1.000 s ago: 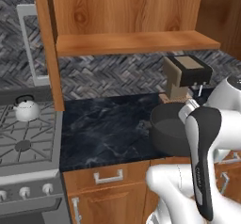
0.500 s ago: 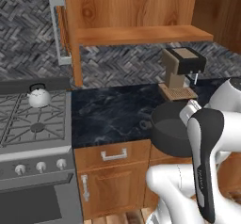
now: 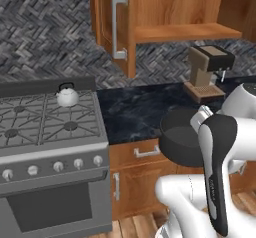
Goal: Pick the kettle from the cabinet and place it on a stove burner. Then pick the pot from the counter and place it on another stove burner. Finally, turn both burners on.
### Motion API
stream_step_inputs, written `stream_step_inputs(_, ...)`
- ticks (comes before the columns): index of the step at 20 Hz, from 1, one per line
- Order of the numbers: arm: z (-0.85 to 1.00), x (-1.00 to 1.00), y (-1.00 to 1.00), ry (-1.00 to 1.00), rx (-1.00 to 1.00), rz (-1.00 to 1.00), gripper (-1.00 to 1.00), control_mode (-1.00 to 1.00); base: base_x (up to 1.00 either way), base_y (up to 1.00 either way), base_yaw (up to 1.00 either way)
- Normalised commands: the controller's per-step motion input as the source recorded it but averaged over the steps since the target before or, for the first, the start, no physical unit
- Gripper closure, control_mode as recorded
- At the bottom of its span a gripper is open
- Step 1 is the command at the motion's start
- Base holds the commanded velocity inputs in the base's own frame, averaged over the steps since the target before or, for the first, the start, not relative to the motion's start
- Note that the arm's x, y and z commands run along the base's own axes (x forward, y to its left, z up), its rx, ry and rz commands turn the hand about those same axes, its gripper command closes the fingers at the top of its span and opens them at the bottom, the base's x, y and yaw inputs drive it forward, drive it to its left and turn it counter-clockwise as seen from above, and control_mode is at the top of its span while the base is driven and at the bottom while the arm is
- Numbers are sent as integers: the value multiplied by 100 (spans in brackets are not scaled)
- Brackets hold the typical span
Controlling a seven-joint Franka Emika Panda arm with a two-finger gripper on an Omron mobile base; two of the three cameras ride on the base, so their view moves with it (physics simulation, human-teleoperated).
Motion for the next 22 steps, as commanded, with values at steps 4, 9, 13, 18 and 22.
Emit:
stream_step_inputs(4, 0, 0, 0, 0, 0, 0, 100, 100, -36, 70, -11)
stream_step_inputs(9, 0, 0, 0, 0, 0, 0, 100, 100, -31, 70, -13)
stream_step_inputs(13, 0, 0, 0, 0, 0, 0, 100, 100, -30, 64, -14)
stream_step_inputs(18, 0, 0, 0, 0, 0, 0, 100, 100, -24, 60, -16)
stream_step_inputs(22, 0, 0, 0, 0, 0, 0, 100, 100, -10, 61, -17)
